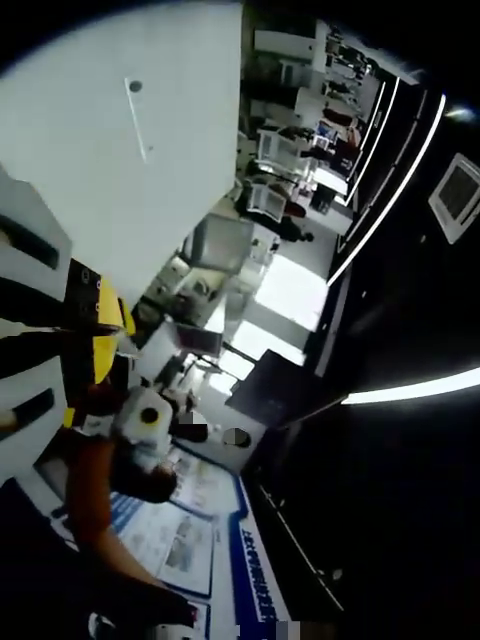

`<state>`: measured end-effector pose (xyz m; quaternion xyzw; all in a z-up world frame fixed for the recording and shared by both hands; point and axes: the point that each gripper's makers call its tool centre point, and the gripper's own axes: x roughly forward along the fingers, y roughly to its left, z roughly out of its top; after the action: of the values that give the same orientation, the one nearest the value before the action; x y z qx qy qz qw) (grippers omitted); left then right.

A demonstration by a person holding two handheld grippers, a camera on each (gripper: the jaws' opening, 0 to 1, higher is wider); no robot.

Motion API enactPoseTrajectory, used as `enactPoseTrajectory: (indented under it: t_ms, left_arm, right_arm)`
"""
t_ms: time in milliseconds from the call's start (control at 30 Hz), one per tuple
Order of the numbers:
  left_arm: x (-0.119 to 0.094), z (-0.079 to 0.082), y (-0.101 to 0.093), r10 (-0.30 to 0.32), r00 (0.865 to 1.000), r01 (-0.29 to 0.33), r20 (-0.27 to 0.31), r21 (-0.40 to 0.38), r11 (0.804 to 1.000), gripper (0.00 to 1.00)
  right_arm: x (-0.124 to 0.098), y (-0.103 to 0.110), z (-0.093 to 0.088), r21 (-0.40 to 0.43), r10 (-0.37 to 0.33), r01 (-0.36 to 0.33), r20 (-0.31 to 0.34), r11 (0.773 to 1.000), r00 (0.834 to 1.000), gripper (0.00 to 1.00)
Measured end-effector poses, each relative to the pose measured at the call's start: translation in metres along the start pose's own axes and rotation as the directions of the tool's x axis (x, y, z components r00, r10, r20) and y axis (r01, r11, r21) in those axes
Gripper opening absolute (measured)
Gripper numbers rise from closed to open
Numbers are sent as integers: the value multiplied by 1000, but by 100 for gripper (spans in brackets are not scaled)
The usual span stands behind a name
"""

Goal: Compare the silicone blocks by pressing each to a similar depth, holding the contact briefly, and releasing to observe deformation and rebound differences across the visible hardness samples.

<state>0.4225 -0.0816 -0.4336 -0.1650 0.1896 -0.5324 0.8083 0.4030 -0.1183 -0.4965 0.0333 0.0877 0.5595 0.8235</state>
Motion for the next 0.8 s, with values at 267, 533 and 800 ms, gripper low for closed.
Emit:
enactPoseTrajectory:
  t_ms: [267, 533, 800]
  left_arm:
    - [3, -3, -14, -43, 999, 43, -11, -1, 999, 0]
    - [5, 0, -29, -83, 997, 83, -3, -14, 996, 0]
    - [5, 2, -40, -103, 995, 103, -2, -18, 994, 0]
  right_arm:
    - [11, 13, 6, -20, 42, -41, 13, 999, 999, 69]
    - [14, 21, 12, -2, 74, -74, 54, 997, 996, 55]
    - [17, 32, 17, 7, 119, -120, 74, 993, 990, 42]
